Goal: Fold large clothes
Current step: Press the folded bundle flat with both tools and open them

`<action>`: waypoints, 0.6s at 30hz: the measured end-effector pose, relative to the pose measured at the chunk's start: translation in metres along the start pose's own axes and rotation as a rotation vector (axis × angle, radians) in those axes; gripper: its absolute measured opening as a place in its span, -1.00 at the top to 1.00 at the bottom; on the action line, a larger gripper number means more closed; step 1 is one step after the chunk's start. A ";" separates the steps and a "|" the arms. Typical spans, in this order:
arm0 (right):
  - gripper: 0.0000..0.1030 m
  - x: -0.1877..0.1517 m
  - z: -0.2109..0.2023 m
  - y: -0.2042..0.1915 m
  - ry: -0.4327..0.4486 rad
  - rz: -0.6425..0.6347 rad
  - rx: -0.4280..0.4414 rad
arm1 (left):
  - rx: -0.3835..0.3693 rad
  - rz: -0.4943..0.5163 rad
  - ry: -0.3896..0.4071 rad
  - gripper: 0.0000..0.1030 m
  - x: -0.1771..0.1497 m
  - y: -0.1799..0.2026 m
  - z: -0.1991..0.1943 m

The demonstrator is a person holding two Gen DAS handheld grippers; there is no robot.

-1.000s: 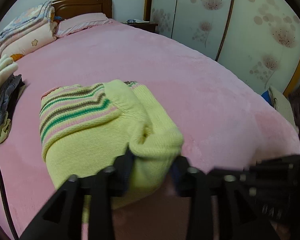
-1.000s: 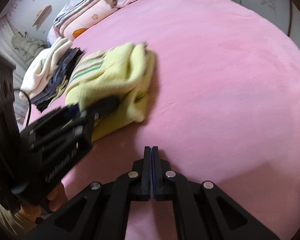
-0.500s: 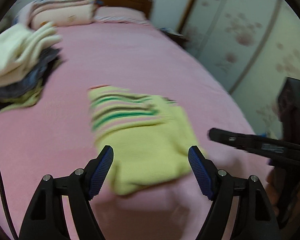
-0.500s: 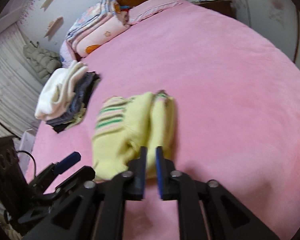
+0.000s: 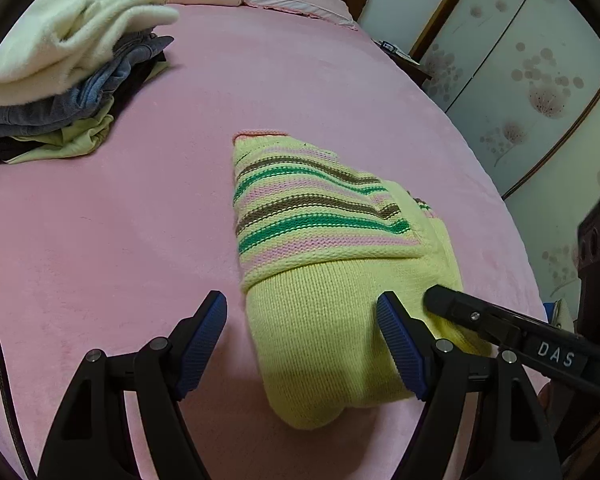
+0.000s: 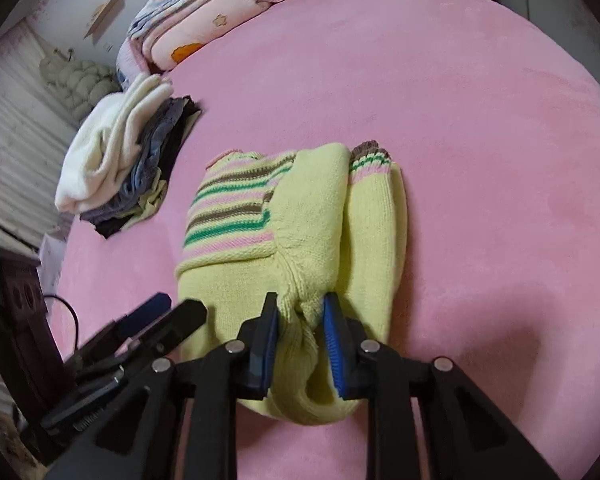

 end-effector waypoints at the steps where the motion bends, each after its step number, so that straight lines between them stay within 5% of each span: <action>1: 0.65 -0.001 -0.005 0.002 0.025 -0.006 0.001 | 0.000 0.005 0.005 -0.48 0.001 0.001 0.001; 5: 0.67 -0.010 -0.018 0.015 0.108 0.050 0.022 | 0.000 0.033 0.014 -0.47 0.001 0.005 0.005; 11: 0.68 -0.053 -0.001 0.046 0.105 0.154 -0.036 | -0.007 0.083 -0.053 -0.46 -0.024 0.016 0.023; 18: 0.65 -0.046 0.003 0.039 0.113 0.051 -0.082 | 0.018 0.126 -0.061 -0.46 -0.032 0.021 0.032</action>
Point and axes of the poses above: each gripper's, at about its wrist camera, not at the fingertips, and z roughly the way its jaws point, y to its right, x to its top, the point moved 6 cm from there along z, roughly the way its jaws point, and after that the axes turned 2 degrees about -z, right-handed, at the moved point
